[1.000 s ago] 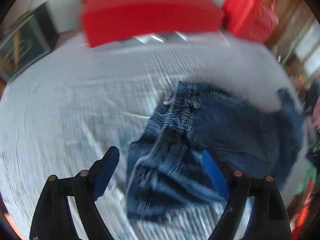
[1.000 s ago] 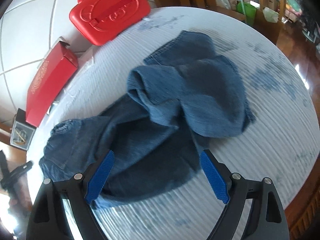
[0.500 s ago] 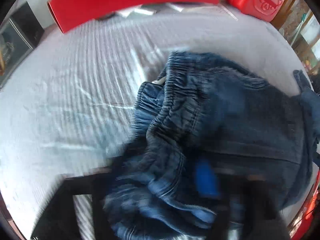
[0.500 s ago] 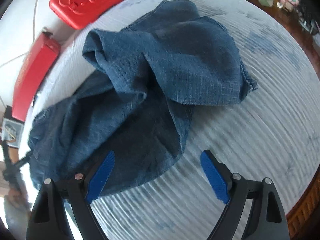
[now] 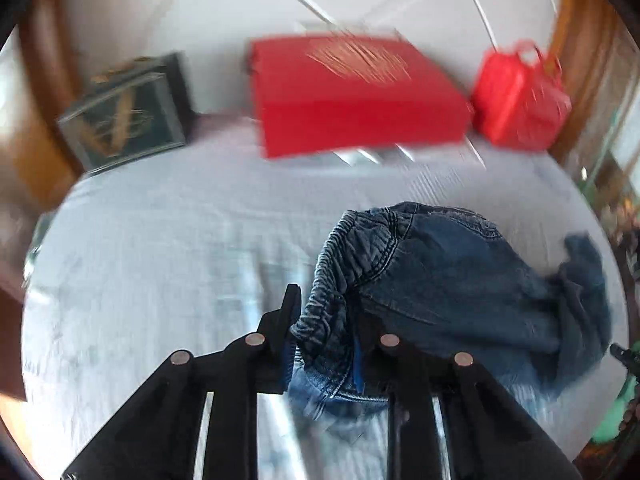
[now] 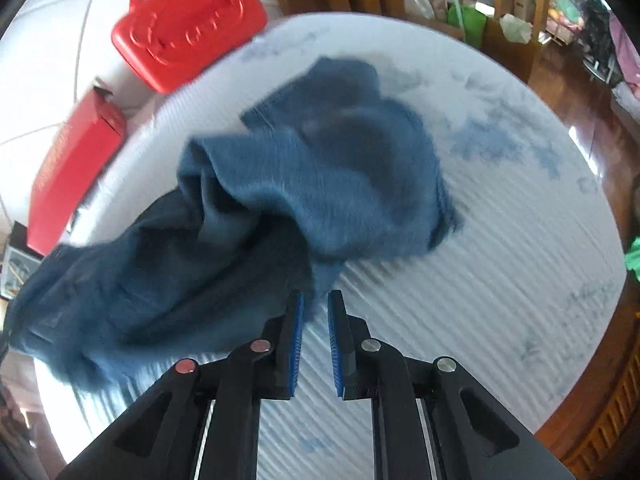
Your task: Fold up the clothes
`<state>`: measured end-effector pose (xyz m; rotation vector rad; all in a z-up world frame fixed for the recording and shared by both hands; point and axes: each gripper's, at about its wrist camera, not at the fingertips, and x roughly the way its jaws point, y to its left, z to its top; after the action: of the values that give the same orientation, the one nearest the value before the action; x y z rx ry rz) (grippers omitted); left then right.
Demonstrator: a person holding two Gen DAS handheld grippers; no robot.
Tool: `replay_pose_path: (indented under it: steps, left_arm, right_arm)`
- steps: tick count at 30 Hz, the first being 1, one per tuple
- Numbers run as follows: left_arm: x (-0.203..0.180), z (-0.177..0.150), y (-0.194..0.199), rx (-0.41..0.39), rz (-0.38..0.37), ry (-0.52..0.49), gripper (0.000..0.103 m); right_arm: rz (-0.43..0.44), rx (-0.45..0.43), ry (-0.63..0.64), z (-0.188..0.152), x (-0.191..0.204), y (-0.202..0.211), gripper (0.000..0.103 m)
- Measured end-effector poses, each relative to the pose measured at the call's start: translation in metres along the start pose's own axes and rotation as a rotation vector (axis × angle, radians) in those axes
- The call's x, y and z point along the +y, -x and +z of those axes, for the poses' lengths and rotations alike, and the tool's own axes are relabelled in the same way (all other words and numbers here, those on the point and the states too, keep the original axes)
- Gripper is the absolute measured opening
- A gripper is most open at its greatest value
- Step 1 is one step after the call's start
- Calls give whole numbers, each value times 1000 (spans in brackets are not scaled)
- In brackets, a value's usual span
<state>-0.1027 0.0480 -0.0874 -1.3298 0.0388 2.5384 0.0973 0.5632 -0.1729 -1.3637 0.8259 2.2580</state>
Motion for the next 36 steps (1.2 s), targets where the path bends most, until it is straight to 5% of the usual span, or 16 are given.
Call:
replay_pose_path:
  steps: [5,9,12,16,25,26,27,28,30,33,36]
  left_arm:
    - [95,-6,67,-92,214,153,21]
    - [178,-29,84,-40,352,255,21]
    - [210,-47,65,35,285,138,21]
    - [220,-61,47,64,260,150,21]
    - [236,-53,22,85,141,89,21]
    - [237,-52,19,90,136,84,21]
    - [238,-51,16,96,130,83,21]
    - [240,-51,14,100,125,86,21]
    - [244,-48,12,105,109,102,21]
    - [246,-37,18,90,88,126,21]
    - [242,-14,25,52,87,130,21]
  right_arm:
    - [61,-35,86,8,25,21,19]
    - [93,10,110,11,45,11,31]
    - [106,82,152,4,69,-11,40]
    - [110,146,242,-10,117,-36,88]
    - [-115,125,289,-27,156,-73,89]
    - [-136,131,313,-30,160,-79,88]
    - [-158,139,337,-32,165,-84,68]
    - [-189,159,380,-37,173,-89,29]
    - [-241,128,472,-41,188,-81,5]
    - [-259,-38,602,-23,214,-37,4]
    - [-235,-246,625,34,233,14,4]
